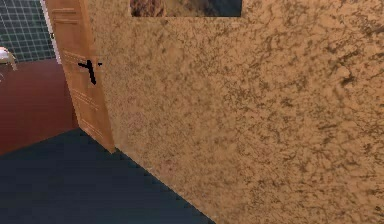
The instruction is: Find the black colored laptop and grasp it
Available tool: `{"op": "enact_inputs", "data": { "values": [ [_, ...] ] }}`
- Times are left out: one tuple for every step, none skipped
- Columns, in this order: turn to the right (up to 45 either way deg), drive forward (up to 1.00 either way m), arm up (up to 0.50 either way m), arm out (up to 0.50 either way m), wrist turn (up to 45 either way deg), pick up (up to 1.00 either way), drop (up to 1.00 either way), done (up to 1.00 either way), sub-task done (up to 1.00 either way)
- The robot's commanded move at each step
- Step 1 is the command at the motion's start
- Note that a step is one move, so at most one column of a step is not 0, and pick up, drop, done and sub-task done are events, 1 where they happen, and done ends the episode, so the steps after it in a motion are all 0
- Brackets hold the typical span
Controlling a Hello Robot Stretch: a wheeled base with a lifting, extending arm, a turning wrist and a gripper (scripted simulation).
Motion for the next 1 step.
{"op": "enact_inputs", "data": {
  "values": [
    [-3.0,0.00,0.00,0.00,0.0,0.00,0.00,0.00,0.00]
  ]
}}
